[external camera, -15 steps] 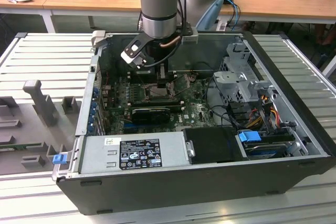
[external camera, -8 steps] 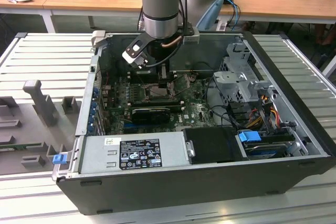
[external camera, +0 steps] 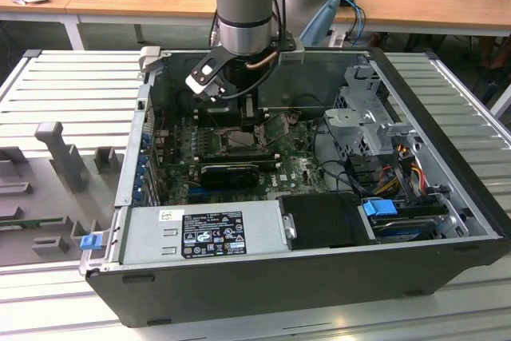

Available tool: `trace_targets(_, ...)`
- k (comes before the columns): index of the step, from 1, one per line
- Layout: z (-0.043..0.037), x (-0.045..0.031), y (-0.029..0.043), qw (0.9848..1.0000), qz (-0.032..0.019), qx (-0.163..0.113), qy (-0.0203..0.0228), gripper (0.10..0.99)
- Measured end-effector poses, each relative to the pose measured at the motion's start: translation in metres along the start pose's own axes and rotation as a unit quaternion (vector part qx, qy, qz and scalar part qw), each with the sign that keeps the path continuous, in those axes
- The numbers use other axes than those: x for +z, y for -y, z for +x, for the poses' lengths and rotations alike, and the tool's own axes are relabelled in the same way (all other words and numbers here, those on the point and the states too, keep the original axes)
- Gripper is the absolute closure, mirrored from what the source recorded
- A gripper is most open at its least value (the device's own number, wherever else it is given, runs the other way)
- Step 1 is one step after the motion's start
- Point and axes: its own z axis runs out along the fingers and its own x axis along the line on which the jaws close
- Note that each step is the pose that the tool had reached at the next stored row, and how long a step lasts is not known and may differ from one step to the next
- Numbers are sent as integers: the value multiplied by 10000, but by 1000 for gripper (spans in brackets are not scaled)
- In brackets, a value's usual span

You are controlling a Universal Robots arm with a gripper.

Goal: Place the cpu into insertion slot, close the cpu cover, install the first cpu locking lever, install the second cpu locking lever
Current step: 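Close the cpu cover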

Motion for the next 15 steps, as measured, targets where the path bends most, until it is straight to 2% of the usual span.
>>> trace_targets(8, 0, -18, -2, 10000, 1, 0, 2, 980)
trace_targets(13, 3, -106, -9, 10000, 1, 0, 1, 980)
trace_targets(15, 6, -183, -15, 10000, 1, 0, 1, 980)
